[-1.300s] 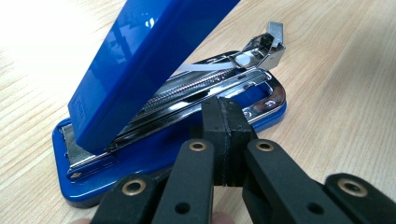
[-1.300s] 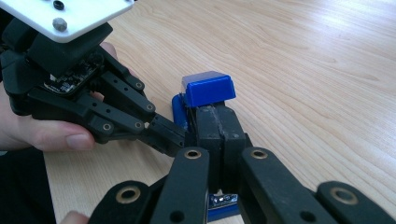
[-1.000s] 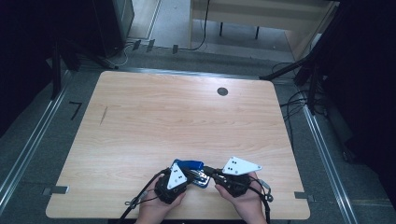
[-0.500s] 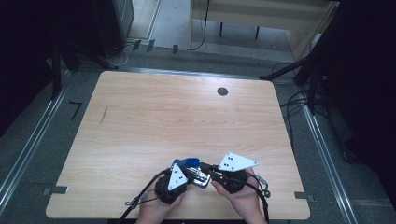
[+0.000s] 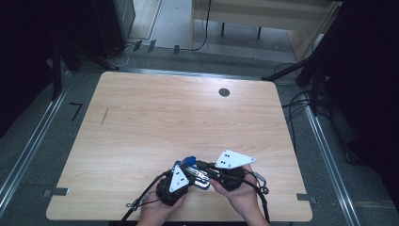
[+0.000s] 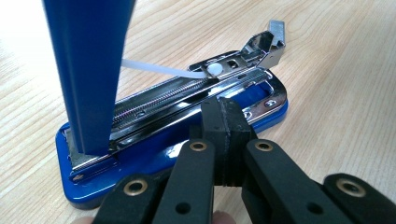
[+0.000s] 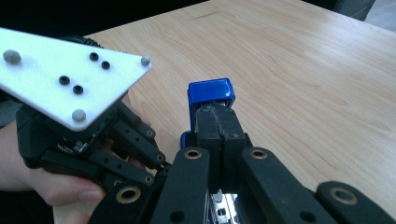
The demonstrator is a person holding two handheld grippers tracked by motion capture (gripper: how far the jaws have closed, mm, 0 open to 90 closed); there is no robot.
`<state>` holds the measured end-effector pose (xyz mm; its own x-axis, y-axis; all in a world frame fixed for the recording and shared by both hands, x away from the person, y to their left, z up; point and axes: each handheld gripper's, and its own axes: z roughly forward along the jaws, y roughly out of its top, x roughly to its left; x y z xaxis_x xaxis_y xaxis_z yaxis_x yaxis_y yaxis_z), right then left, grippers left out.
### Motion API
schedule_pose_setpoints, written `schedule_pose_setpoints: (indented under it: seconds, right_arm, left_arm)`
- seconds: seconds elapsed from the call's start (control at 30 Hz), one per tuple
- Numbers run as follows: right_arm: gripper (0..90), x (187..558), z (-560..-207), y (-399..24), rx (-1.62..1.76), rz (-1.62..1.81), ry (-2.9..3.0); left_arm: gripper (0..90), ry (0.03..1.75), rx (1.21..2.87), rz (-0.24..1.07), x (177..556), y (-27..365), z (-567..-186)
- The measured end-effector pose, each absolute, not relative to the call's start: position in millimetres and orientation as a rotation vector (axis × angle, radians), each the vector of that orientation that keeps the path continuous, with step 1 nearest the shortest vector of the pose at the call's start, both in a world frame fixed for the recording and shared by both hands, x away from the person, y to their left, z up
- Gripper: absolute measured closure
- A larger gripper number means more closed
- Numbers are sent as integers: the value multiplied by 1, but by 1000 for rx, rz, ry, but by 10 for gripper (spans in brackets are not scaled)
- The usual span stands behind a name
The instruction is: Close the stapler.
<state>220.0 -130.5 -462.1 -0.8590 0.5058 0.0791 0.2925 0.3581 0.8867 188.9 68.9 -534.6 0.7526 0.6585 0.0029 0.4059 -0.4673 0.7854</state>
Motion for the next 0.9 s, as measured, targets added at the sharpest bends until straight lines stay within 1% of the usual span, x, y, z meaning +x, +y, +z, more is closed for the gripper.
schedule_pose_setpoints:
  seconds: [0.9]
  right_arm:
    - [900,230,-454,-110,670,1527,2412]
  left_arm:
    - [900,793,2122,396,189,69,-535]
